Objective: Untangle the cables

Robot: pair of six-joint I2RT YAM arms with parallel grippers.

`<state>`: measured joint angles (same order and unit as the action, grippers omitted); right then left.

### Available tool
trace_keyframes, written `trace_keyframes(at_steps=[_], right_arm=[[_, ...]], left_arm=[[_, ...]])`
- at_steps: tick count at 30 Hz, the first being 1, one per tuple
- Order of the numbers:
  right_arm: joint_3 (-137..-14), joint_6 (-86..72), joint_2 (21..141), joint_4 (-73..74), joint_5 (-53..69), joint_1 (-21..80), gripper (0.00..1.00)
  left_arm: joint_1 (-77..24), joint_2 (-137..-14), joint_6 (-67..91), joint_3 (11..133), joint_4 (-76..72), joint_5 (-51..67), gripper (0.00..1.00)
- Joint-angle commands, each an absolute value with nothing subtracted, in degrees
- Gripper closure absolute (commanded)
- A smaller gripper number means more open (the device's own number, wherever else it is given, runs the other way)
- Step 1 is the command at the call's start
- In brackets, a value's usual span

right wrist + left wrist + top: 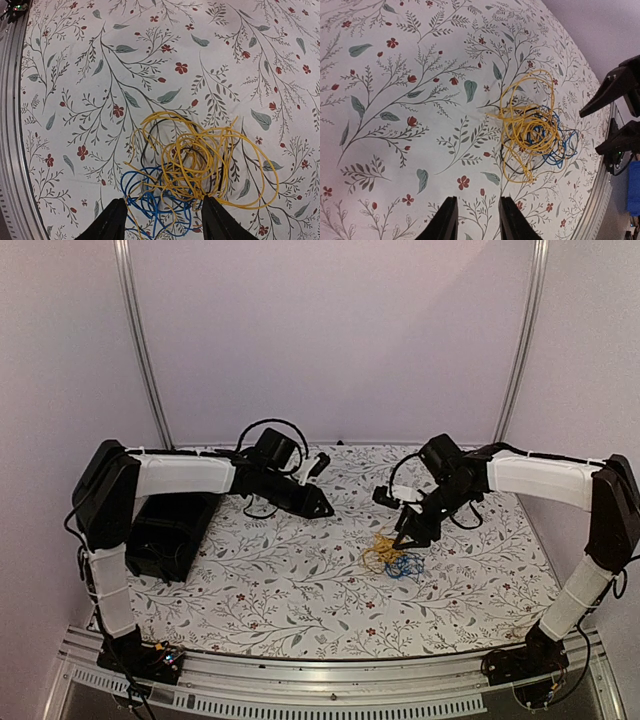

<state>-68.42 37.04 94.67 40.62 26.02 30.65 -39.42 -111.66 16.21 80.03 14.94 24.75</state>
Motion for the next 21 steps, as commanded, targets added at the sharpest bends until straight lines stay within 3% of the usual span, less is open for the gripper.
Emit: trace_keyframes(at_steps=[1,11,15,18,21], right_arm=[[-67.8,42.4,93.9,38.7,21.2,34.6,0.43],[-67.1,48.9,97.0,33.9,17.9,37.4,0.3],[-65.8,50.0,99.0,32.3,17.5,38.0,0.29],[-65.8,47.2,101.3,30.6,15.9,38.1,0.3],[-64.9,44.6,102.5,29.4,15.8,38.1,0.31]], left_arm=[[-41.0,-114.5,17.3,82.0,12.0,29.4,0.68],[-42.8,-119.5,20.1,82.3,10.6,33.1,0.74],[-43.1,-121.0,21.4,82.2,10.4,35.3,0.76],[-44.0,-123.2,22.4,83.4,10.6,38.0,0.86],[-45.2,-125.7,22.6,85.9,13.2,39.1,0.87]])
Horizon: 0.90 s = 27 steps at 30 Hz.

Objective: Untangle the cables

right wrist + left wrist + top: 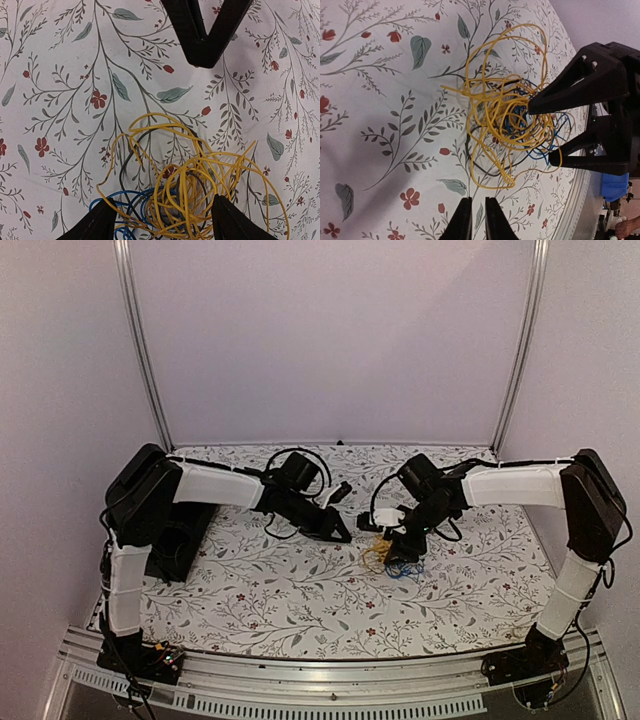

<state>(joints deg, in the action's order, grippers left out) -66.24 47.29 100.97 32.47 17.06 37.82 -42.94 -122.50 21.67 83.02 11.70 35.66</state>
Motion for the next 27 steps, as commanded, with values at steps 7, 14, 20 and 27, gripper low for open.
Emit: trace_keyframes(at_steps=[7,14,20,27], right_arm=[[-60.1,42.7,102.3,26.0,15.7,38.1,0.32],[-57.3,41.0,103.2,24.2,15.9,38.1,0.39],[-57.3,38.4,104.0,23.7,16.4,38.1,0.41],[-56.0,36.5,103.2,22.4,15.9,38.1,0.42]], left_arm=[[-47.1,-130.5,23.3,90.1,16.3,41.9,0.82],[-47.3,-133.1,25.0,92.6,15.7,42.8,0.83],[-47.3,-135.5,26.0,94.6,16.0,43.2,0.83],[-46.9,-135.7,26.7,95.5,20.5,39.2,0.78]])
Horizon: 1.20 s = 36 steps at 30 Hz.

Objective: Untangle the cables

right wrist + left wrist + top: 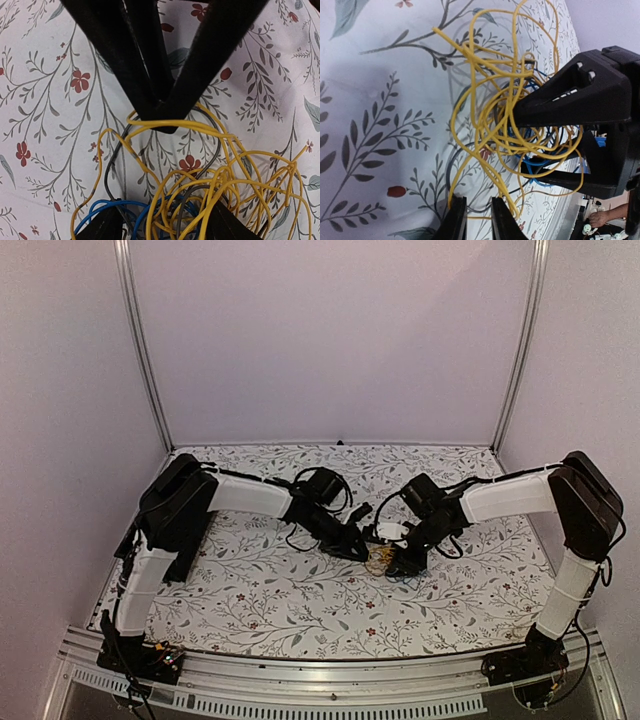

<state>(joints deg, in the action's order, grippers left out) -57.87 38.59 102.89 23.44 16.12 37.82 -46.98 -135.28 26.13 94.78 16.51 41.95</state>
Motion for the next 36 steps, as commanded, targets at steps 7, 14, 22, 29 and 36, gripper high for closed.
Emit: trace_keyframes(at_steps=[7,14,22,29,36], right_arm=[[-54.7,35.2,101.7,21.0,14.2,38.1,0.42],[-55.0,33.0,101.2,19.4,13.7,38.0,0.43],[-54.1,25.7,99.3,16.5,10.6,38.1,0.43],[-54.0,23.0,97.0,16.9,11.3,38.1,0.42],[-52.9,21.2,97.1,16.7,11.9,38.1,0.43]], left_arm=[[-46.8,-136.3,28.3,98.3,27.9,34.0,0.63],[-47.2,-139.6,28.9,101.8,31.8,32.9,0.73],[-49.1,-140.9,29.1,104.3,38.6,24.7,0.76],[-52.9,-143.8,32.3,107.1,42.4,17.7,0.76],[-53.5,-147.1,37.0,110.5,39.8,17.9,0.76]])
